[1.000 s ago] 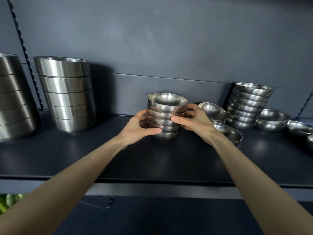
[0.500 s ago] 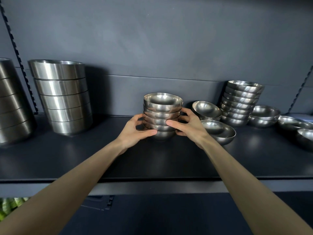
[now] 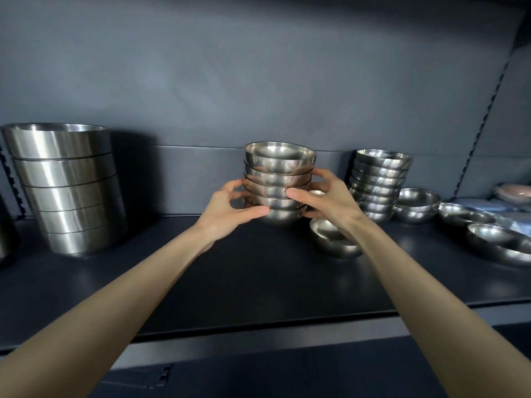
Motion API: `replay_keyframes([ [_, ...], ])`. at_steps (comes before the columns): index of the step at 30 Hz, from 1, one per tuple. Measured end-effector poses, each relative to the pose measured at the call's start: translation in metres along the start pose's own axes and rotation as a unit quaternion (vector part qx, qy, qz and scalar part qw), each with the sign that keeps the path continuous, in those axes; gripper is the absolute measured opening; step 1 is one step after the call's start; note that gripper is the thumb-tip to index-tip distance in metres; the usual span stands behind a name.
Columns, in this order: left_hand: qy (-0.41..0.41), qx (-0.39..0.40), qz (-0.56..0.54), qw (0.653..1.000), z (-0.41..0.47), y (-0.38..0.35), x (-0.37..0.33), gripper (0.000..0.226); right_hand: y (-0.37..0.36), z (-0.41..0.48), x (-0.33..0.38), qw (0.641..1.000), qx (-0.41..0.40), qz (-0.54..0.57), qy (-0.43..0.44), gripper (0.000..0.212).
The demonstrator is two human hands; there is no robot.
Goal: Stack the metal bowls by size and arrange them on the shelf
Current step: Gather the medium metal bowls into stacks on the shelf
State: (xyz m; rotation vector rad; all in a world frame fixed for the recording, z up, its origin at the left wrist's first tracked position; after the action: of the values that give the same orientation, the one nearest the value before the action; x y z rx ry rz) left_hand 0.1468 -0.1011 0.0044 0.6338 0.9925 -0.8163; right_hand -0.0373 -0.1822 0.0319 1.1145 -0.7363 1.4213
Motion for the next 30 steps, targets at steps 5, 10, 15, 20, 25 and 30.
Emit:
replay_keyframes([
  [5, 0.007, 0.001, 0.005, 1.000, 0.031, -0.040, -0.006, 0.078, 0.038, 0.027, 0.004, 1.000, -0.024, -0.004, 0.013, 0.069],
  [10, -0.001, 0.017, -0.002, 1.000, 0.054, -0.088, -0.001, 0.048, 0.071, 0.057, -0.011, 0.999, -0.039, -0.027, 0.010, 0.072],
  [15, -0.003, 0.023, 0.001, 1.000, 0.075, -0.120, 0.005, 0.046, 0.090, 0.083, -0.025, 0.998, -0.049, -0.025, 0.009, 0.066],
  [20, -0.002, 0.035, 0.009, 0.999, 0.085, -0.137, 0.019, 0.058, 0.097, 0.096, -0.040, 0.998, -0.047, -0.031, 0.006, 0.061],
  [25, 0.011, 0.048, 0.012, 0.999, 0.090, -0.141, 0.033, 0.072, 0.097, 0.099, -0.053, 0.998, -0.055, -0.034, 0.004, 0.066],
  [30, 0.024, 0.058, 0.006, 0.998, 0.087, -0.146, 0.042, 0.068, 0.097, 0.101, -0.063, 0.995, -0.072, -0.060, 0.023, 0.072],
])
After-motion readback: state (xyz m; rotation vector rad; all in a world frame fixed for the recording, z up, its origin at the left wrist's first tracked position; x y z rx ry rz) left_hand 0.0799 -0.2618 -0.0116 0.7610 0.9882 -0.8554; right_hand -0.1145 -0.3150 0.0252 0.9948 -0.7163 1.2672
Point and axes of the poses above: each hand's wrist, its own z-axis towards the middle knuckle, its own y-axis out of the back of the hand, x = y × z, the point moved 6 cm from there along z, towards the middle knuckle, and after that the axes turned 13 degrees about -x, right-handed, at the moved point
